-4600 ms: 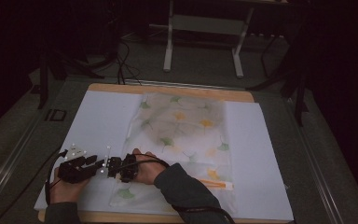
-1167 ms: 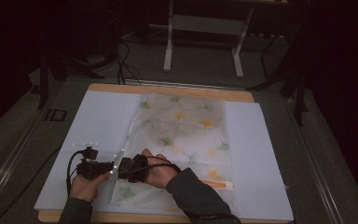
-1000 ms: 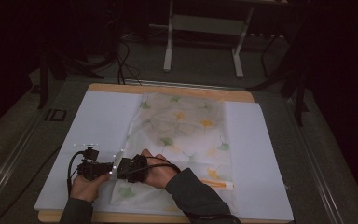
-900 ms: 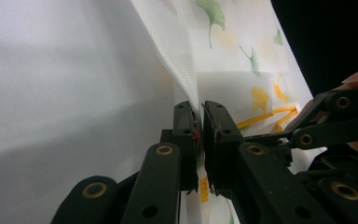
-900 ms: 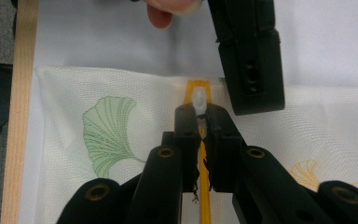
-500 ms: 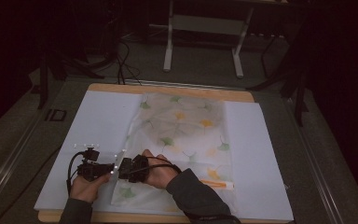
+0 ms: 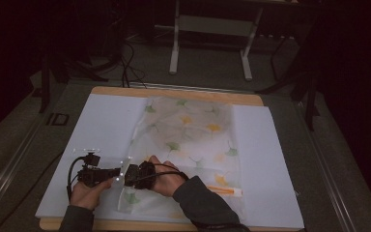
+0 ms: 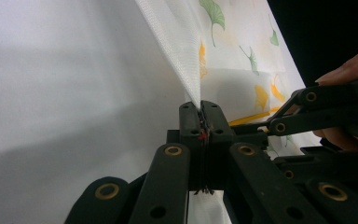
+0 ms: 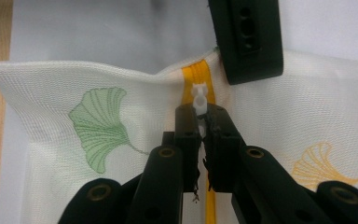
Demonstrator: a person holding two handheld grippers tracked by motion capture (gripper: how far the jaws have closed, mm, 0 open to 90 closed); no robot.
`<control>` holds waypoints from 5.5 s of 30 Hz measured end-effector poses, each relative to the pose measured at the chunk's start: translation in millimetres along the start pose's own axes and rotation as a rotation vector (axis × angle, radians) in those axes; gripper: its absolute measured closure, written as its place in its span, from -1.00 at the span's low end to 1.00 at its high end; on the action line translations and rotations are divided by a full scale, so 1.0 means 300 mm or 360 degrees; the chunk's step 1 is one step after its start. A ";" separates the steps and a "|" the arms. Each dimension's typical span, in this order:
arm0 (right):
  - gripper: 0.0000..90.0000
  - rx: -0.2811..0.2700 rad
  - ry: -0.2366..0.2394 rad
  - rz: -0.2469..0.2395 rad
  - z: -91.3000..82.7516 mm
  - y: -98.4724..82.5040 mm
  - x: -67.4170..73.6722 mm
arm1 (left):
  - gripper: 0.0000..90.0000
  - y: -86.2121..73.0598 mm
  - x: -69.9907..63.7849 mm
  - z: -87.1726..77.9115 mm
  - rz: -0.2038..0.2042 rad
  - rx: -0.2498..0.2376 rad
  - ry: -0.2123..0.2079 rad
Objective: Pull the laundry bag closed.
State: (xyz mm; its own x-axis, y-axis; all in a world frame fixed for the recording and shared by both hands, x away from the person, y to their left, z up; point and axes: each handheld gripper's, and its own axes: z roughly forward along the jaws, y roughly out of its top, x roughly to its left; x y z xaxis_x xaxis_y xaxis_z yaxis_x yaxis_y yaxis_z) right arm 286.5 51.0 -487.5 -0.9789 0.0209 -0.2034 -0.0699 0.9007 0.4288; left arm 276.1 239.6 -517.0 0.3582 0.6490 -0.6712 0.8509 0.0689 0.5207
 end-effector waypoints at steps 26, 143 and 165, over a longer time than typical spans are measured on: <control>0.88 0.0058 -0.0021 0.0022 -0.012 -0.051 -0.010 | 0.99 0.002 0.004 -0.016 0.0020 -0.0022 -0.0009; 0.88 0.0148 -0.0102 0.0181 -0.198 -0.321 0.021 | 0.98 -0.002 0.019 -0.031 0.0019 -0.0043 0.0003; 0.88 0.0143 -0.0115 0.0226 -0.233 -0.379 0.019 | 0.98 -0.002 0.019 -0.034 0.0019 -0.0053 0.0003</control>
State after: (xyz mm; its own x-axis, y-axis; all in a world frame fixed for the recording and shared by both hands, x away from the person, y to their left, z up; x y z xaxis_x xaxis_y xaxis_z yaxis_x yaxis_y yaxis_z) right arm 275.6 -81.6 -476.0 -0.9611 0.1788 -0.2104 0.0888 0.9216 0.3777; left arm 273.7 251.1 -515.7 0.3673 0.6515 -0.6637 0.8334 0.0862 0.5459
